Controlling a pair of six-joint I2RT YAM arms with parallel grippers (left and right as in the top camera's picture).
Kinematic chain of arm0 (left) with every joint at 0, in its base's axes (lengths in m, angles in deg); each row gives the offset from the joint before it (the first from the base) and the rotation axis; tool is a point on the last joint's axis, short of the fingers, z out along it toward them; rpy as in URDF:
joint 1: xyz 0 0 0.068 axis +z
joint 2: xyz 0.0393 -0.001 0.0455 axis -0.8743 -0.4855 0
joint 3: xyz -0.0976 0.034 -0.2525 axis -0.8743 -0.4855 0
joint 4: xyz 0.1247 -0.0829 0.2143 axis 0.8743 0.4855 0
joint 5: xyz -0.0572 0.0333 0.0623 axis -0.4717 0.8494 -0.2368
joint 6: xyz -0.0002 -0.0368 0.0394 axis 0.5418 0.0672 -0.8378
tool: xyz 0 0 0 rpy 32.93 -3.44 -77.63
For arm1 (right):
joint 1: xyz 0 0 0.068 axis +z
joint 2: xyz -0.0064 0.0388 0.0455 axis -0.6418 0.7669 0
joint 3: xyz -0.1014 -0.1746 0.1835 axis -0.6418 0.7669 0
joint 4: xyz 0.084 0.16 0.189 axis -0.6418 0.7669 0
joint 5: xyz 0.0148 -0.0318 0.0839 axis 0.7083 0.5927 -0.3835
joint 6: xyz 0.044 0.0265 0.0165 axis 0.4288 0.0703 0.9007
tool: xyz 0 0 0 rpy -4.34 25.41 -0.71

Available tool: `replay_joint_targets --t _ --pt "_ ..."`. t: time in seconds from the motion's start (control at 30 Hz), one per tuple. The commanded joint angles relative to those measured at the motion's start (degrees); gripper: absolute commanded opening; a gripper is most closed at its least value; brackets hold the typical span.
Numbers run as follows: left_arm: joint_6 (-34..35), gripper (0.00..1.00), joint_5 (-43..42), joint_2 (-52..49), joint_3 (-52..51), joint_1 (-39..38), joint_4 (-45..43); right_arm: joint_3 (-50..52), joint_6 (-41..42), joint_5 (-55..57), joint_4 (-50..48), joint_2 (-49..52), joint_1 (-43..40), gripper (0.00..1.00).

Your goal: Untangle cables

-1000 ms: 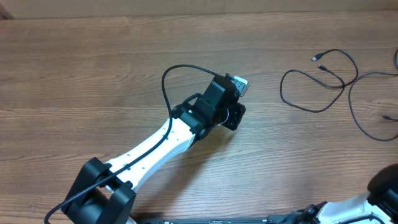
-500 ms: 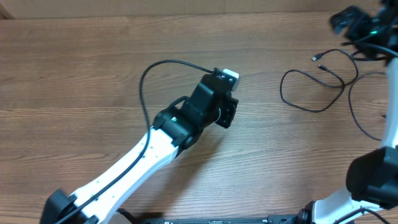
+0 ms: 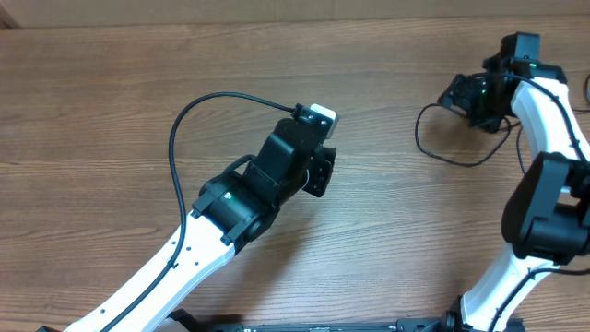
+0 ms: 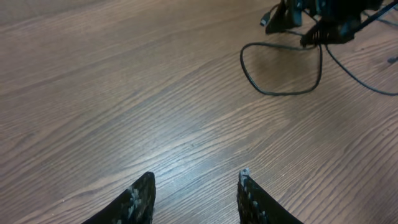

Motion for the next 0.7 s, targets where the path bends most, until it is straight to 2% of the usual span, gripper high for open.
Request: replay_joint_targets --t 0.0,0.13,0.23,0.33,0.47,0.53,0.67 --pt "-1.14 0.43 1.16 1.31 0.17 -0.26 -0.07 -0.20 0.63 6.88 -0.68 0.39 -0.61 0.85" --pt "-1.03 0.43 1.07 1.31 0.17 -0.26 -0.09 -0.20 8.24 15.41 -0.37 0.39 -1.97 0.88" --pt "-0.31 0.43 1.03 1.31 0.17 -0.26 -0.09 -0.15 16.65 15.52 0.83 1.09 -3.69 0.87" --pt "-0.22 0.43 1.03 1.31 0.17 -0.26 0.02 0.07 21.75 15.50 1.33 2.01 -4.90 0.87" --pt "-0.31 0.43 2.82 1.31 0.17 -0.26 0.55 0.13 22.49 16.17 0.70 2.32 -5.42 0.87" --pt "-0.50 0.43 3.67 1.31 0.17 -0.26 0.57 0.13 22.53 16.85 0.28 2.32 -5.42 0.81" --pt "-0.48 0.43 4.02 1.31 0.17 -0.26 0.55 0.17 22.82 16.92 0.09 2.45 -5.42 0.82"
